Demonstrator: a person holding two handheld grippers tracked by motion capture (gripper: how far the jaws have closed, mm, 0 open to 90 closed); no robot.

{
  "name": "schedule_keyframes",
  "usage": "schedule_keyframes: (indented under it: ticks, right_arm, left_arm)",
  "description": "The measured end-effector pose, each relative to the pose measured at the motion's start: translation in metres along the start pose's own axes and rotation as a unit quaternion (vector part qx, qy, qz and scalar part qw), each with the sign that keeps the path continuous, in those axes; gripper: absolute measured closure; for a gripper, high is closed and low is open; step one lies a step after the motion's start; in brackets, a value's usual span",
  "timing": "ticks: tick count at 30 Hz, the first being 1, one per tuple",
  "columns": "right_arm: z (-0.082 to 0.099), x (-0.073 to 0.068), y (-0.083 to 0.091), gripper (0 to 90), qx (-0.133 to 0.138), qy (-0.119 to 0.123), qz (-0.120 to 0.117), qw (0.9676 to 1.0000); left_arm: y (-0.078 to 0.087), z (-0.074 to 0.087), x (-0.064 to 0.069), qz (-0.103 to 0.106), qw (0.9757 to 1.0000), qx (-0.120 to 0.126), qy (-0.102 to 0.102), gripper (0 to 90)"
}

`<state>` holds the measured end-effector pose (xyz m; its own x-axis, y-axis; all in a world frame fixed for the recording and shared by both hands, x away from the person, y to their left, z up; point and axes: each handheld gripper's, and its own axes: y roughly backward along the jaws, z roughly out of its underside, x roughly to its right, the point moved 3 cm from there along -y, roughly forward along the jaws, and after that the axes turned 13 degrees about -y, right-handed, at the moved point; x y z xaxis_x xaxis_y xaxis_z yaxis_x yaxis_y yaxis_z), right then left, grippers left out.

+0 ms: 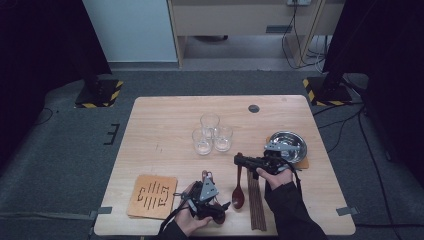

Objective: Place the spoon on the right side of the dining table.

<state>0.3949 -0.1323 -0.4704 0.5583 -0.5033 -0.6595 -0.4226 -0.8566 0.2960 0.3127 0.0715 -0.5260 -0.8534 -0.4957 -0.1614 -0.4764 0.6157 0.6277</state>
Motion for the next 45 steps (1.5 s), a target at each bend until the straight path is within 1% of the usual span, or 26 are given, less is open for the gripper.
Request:
schedule_keyframes:
  ticks: [5,9,12,22,29,32,36,37,42,45]
  right_arm:
    - [-0.004,0.001,0.004,84.8,0.014,0.002,0.004,0.9999]
    - [-0.007,0.001,0.006,84.8,0.02,0.008,0.007,0.9998]
    - [-0.01,0.0,0.007,84.8,0.028,0.014,0.01,0.9995]
    - [-0.017,0.002,0.015,84.7,0.048,0.021,0.021,0.9984]
    - [-0.019,0.003,0.017,84.8,0.057,0.027,0.026,0.9977]
    - [-0.021,0.003,0.018,84.7,0.061,0.031,0.028,0.9973]
    - [-0.023,0.004,0.021,84.7,0.069,0.03,0.034,0.9966]
    - [-0.023,0.004,0.022,84.8,0.071,0.031,0.034,0.9964]
    - [-0.026,0.005,0.026,84.8,0.082,0.032,0.037,0.9954]
    - [-0.027,0.005,0.026,84.8,0.083,0.035,0.04,0.9952]
  left_arm:
    - [0.009,0.002,-0.008,-0.008,0.9999,0.006,0.012,15.7]
    - [0.016,0.003,-0.015,-0.017,0.9996,0.013,0.02,15.9]
    - [0.022,0.006,-0.021,-0.025,0.9992,0.016,0.027,15.9]
    - [0.038,0.018,-0.039,-0.048,0.9975,0.02,0.049,15.8]
    - [0.049,0.028,-0.052,-0.066,0.9954,0.019,0.067,15.8]
    - [0.053,0.033,-0.058,-0.074,0.9943,0.018,0.075,15.8]
    - [0.059,0.039,-0.066,-0.086,0.9927,0.017,0.083,15.8]
    - [0.061,0.041,-0.067,-0.089,0.9921,0.017,0.087,15.8]
    - [0.068,0.053,-0.076,-0.102,0.9901,0.009,0.096,15.7]
    - [0.072,0.06,-0.081,-0.109,0.9887,0.004,0.102,15.5]
